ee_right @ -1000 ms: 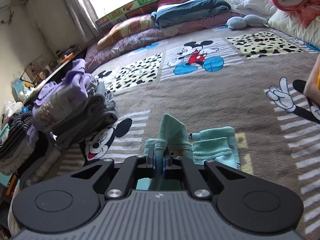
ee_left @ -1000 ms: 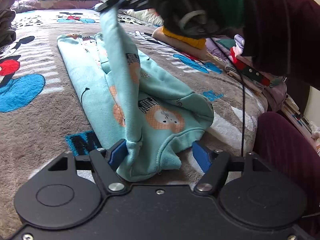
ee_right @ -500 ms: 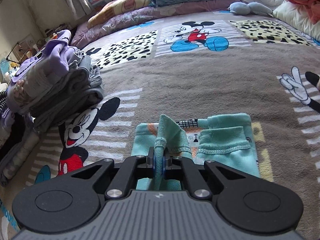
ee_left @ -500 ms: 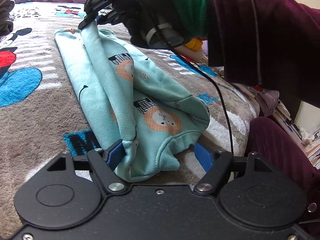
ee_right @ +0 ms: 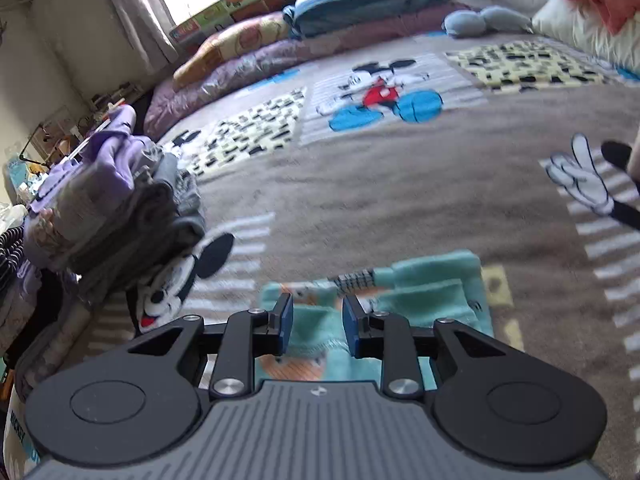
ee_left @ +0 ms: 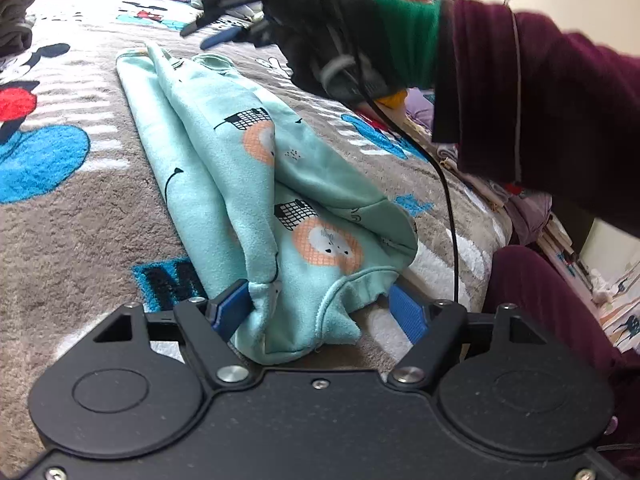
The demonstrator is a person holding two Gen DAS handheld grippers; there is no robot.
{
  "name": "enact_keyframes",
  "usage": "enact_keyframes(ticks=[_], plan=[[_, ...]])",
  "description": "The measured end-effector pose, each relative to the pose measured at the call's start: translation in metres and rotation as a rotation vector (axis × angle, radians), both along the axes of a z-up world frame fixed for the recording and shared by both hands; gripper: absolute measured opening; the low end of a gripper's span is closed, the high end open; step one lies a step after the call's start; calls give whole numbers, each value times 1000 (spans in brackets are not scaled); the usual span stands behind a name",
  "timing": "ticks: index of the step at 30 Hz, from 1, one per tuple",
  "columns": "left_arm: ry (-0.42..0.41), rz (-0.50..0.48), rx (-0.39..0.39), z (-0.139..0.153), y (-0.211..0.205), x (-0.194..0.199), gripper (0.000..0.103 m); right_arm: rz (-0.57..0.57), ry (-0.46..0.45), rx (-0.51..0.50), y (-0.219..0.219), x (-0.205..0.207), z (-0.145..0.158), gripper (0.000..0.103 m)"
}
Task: Fold clothes
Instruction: 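Lay the folded section down and open the right gripper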
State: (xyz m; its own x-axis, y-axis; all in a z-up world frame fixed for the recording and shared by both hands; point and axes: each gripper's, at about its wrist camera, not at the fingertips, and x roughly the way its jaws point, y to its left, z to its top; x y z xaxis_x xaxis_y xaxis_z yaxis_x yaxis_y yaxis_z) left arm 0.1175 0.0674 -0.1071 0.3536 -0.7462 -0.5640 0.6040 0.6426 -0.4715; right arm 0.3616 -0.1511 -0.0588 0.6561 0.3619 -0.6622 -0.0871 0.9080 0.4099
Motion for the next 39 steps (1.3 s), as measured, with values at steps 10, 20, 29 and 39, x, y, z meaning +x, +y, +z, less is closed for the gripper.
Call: enact_keyframes(ticks=[10,20,29,39], plan=[[75,30,-97,-8,9,6,75,37,-15,35,3,-7,-18,8],[145,54,-170,-10,16,13,75,28,-67,-26,-3,-13,-13,14],[146,65,-172,-8,17,12,75,446,-208,-235,43,-72,19,14],[32,48,-70,3,19,0,75,522,-153,-455,83,-72,-25,13]])
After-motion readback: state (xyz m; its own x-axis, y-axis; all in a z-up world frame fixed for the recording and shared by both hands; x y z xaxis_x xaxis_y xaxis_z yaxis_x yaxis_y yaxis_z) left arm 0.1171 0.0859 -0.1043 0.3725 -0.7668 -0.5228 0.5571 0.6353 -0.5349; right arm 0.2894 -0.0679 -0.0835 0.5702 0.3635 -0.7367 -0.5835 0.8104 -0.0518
